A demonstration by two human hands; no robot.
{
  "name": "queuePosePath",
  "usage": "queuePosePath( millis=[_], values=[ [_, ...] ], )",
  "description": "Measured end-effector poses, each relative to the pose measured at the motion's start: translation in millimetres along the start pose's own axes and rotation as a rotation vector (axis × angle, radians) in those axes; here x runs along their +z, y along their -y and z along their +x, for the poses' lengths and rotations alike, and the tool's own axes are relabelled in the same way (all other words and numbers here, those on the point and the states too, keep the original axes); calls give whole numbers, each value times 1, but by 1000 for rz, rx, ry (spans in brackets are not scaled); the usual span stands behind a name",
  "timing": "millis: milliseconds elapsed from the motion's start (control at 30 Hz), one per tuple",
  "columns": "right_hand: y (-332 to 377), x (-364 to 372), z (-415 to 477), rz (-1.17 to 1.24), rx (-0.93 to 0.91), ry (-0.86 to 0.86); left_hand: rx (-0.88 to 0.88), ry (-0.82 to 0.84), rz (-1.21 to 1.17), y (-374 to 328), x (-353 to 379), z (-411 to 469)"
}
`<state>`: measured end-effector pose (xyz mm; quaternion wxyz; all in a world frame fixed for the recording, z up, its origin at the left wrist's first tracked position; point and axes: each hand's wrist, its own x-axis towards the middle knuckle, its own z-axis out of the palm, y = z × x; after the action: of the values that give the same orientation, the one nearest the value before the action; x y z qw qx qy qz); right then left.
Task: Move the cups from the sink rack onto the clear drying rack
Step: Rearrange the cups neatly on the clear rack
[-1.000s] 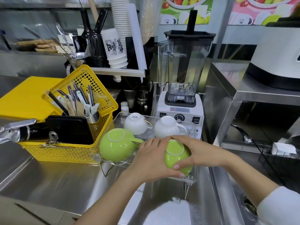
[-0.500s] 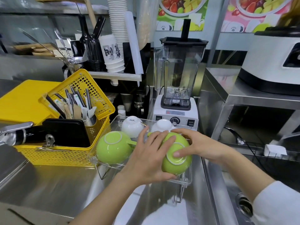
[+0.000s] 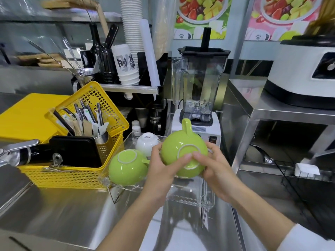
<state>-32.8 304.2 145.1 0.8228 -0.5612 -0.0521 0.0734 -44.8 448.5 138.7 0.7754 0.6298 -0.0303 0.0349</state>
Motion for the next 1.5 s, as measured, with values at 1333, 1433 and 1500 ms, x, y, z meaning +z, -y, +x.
queuePosePath(
  millis=[1333,1433,1500],
  values=[
    [-25,-46,4,-1321,-141,115,-241,350,386,7,-28,55],
    [-30,-50,6,-1273,-144,76,-196,295,398,10,-26,53],
    [-31,-49,6,-1233,-150,48,-180,265,399,11,-24,52]
  ],
)
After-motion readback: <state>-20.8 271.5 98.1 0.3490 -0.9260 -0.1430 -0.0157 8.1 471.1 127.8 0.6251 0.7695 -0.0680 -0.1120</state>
